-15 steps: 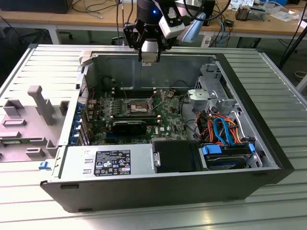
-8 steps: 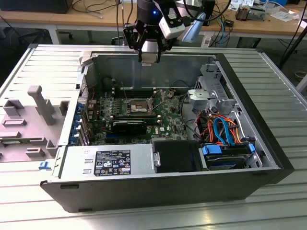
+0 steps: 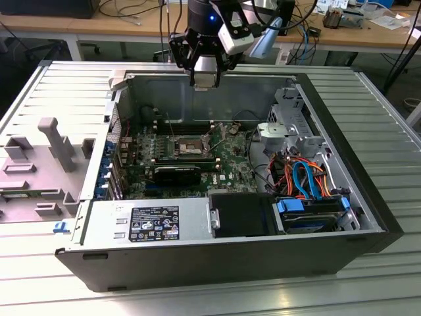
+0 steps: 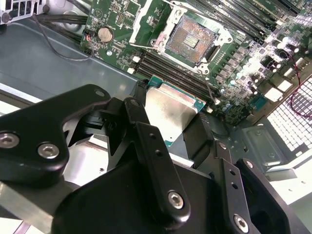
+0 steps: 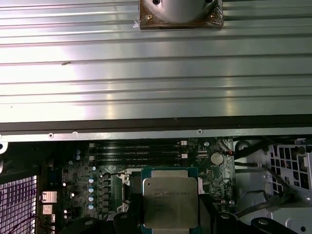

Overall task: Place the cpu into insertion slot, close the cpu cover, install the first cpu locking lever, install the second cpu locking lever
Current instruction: 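Place the cpu into insertion slot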

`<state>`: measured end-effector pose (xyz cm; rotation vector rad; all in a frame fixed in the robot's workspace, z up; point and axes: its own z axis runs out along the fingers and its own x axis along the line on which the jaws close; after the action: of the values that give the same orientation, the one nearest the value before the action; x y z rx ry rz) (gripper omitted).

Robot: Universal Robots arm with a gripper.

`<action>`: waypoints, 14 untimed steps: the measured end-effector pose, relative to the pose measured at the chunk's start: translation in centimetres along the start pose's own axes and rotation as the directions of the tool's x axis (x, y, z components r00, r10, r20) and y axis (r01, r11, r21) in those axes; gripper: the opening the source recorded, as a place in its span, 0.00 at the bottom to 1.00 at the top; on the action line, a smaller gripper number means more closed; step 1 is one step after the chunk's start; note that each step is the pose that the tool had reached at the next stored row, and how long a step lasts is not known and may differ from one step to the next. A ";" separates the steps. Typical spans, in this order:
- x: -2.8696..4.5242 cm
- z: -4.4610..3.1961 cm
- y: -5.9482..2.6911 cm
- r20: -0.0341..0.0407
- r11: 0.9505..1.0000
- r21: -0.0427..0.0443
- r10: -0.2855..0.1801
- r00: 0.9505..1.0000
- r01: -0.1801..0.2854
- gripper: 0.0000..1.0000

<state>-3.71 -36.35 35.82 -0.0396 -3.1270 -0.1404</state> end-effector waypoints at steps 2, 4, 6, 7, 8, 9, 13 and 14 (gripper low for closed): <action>0.00 0.00 -0.01 0.000 1.000 0.000 0.000 1.000 0.000 0.55; -0.01 0.00 -0.09 0.000 1.000 0.000 0.000 1.000 0.000 0.55; -0.01 0.00 -0.18 0.000 1.000 0.000 0.000 1.000 0.000 0.55; -0.01 0.00 -0.22 0.000 1.000 0.000 0.000 1.000 0.000 0.55; -0.01 0.01 -0.31 0.000 1.000 0.000 0.000 1.000 0.000 0.55; -0.01 0.02 -0.36 0.000 1.000 0.000 0.000 1.000 0.000 0.55; -0.01 0.04 -0.51 0.000 1.000 0.000 0.000 1.000 0.000 0.55; -0.02 0.05 -0.57 0.000 1.000 0.000 0.000 1.000 0.000 0.55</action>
<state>-3.71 -36.91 35.72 -0.0396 -3.1270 -0.1404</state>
